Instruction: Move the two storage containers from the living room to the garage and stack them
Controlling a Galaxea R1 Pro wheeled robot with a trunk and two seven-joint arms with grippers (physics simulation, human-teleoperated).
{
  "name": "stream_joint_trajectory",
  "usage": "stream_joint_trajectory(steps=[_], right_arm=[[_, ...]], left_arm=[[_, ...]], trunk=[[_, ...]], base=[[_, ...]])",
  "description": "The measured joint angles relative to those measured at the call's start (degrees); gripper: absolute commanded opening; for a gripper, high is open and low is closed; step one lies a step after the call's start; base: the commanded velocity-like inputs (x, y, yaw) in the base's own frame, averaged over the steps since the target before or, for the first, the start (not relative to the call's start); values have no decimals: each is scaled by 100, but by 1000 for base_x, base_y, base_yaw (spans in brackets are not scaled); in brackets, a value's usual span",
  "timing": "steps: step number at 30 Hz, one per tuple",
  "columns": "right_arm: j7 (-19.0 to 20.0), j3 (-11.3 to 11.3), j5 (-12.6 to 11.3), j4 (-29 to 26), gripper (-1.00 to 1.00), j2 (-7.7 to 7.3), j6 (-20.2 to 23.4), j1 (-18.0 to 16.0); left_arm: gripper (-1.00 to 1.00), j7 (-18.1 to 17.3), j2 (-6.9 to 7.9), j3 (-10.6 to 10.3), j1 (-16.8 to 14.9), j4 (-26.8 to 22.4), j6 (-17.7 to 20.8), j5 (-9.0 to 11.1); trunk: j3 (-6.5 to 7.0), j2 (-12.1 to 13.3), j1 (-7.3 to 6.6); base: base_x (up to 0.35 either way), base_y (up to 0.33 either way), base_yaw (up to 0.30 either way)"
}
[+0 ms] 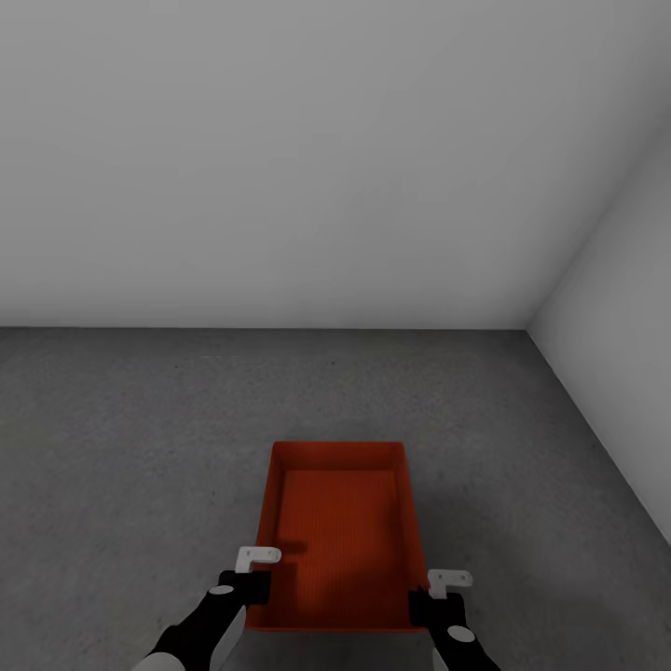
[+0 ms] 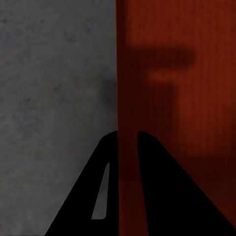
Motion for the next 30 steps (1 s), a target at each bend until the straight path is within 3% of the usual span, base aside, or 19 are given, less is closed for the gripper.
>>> stream_joint_trajectory(steps=[30], right_arm=[[12,-7,0,1,-100,-7,-4,0]], left_arm=[[-100,12,-8,-4,0,-3,1,0]], trunk=[[0,0,0]], base=[[0,0,0]])
